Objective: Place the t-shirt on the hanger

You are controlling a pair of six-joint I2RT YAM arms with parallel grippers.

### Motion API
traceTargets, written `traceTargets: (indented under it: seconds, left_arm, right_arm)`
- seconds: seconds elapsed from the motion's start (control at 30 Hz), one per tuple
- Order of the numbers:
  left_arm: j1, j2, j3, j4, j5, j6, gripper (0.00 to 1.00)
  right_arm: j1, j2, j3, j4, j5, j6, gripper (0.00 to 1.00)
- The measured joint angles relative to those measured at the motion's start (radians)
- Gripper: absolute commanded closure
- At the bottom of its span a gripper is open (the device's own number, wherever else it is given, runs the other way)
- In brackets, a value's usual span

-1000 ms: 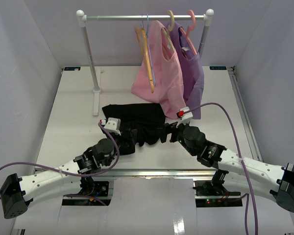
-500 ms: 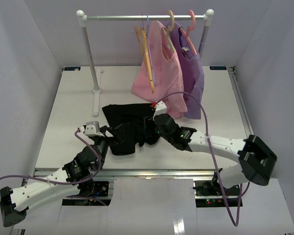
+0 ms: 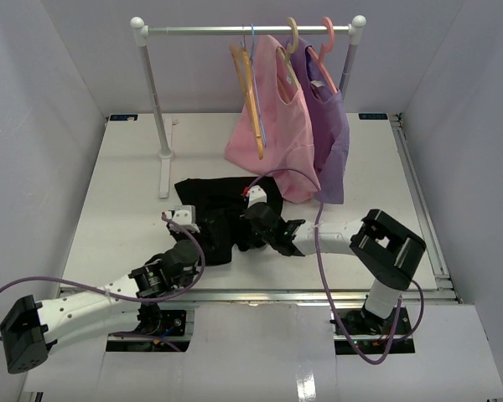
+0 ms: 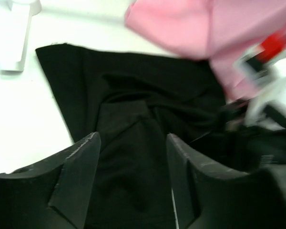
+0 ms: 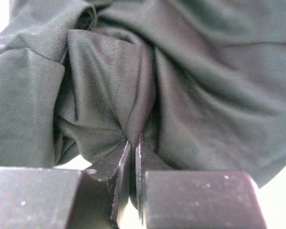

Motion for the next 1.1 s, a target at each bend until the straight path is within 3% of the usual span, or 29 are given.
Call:
traceTargets:
  seconds: [0.13, 0.27, 0.43, 0.47, 0.6, 0.67, 0.87, 1.1]
  left_arm:
    - [0.000, 0.158, 0.072, -0.059, 0.011, -0.045, 0.41]
    - [0.007, 0.336, 0.183, -0.126, 0.037, -0.107, 0.31]
    - [0.030, 0.509, 0.256, -0.206, 0.081, -0.195, 0.31]
    - [0.039, 0.538, 0.257, -0.213, 0.089, -0.209, 0.33]
    - [0.074, 0.634, 0.258, -0.251, 0.107, -0.256, 0.85]
    - [0.084, 0.672, 0.261, -0.266, 0.112, -0.264, 1.00]
    - [0.098, 0.663, 0.293, -0.372, 0.087, -0.348, 1.00]
    - [0.165, 0.358, 0.268, -0.497, 0.021, -0.489, 1.00]
  right_arm:
    - [0.000, -0.110, -0.066, 0.008, 0.030, -0.003, 0.92]
    - [0.000, -0.238, -0.114, 0.009, 0.048, -0.002, 0.92]
    - [0.000, -0.348, -0.207, 0.031, 0.064, -0.003, 0.92]
    - [0.000, -0.365, -0.231, 0.030, 0.069, -0.002, 0.92]
    - [0.000, -0.434, -0.310, 0.022, 0.084, 0.000, 0.92]
    - [0.000, -0.476, -0.345, 0.024, 0.091, 0.003, 0.92]
    - [0.000, -0.581, -0.417, 0.009, 0.127, 0.038, 0.92]
    - [0.001, -0.699, -0.546, -0.020, 0.197, 0.129, 0.91]
